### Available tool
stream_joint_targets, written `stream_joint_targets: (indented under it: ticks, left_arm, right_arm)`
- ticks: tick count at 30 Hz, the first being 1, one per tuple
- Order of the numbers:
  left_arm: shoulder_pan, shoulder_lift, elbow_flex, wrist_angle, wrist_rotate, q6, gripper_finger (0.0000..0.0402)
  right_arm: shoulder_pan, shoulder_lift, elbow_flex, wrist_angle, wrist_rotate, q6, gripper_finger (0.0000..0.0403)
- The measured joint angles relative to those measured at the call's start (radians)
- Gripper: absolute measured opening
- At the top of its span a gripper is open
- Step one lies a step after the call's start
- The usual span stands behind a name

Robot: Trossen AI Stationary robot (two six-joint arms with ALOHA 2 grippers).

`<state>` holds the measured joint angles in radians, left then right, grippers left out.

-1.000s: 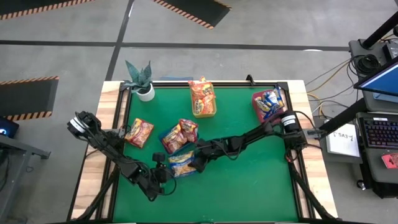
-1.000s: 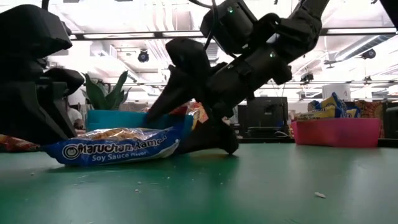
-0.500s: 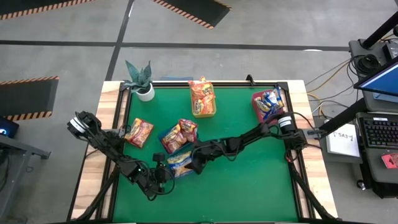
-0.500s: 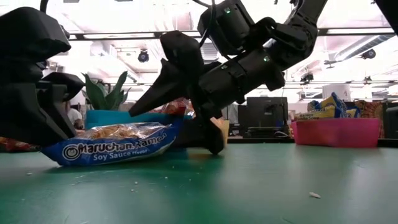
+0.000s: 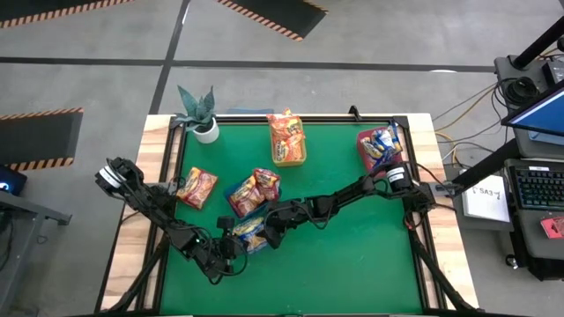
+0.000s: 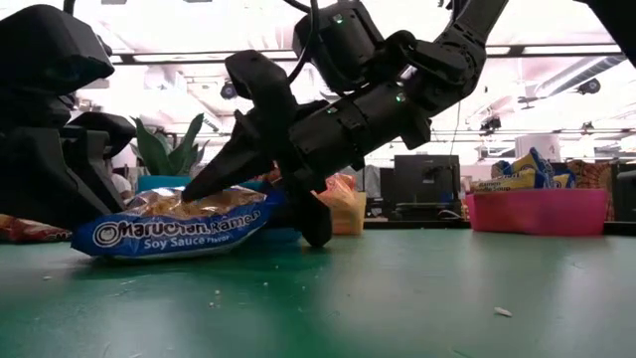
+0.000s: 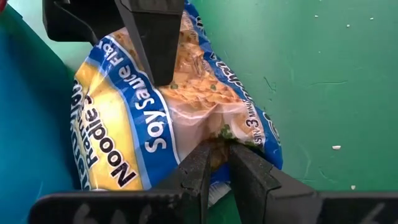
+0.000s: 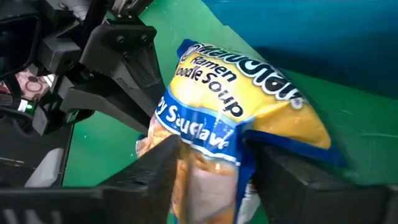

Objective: Sort Maruchan noodles
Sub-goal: Put the blue noodle pack into the red bin

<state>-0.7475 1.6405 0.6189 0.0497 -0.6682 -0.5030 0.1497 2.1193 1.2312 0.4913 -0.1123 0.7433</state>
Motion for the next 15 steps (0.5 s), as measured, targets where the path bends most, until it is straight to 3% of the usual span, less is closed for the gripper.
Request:
stream_joint_targets:
  ticks: [8,15]
  left_arm:
    - [-0.010,-0.005,0.002,-0.003,0.018,0.001,0.0040]
    - [-0.057,-0.105,0.008,-0.108,0.022,0.027,0.0041]
  right_arm:
    - [0.000,-0.005,0.000,-0.022,-0.011,-0.043,0.0087]
    - [0.000,-0.035,-0.003,-0.083,-0.039,-0.109,0.0027]
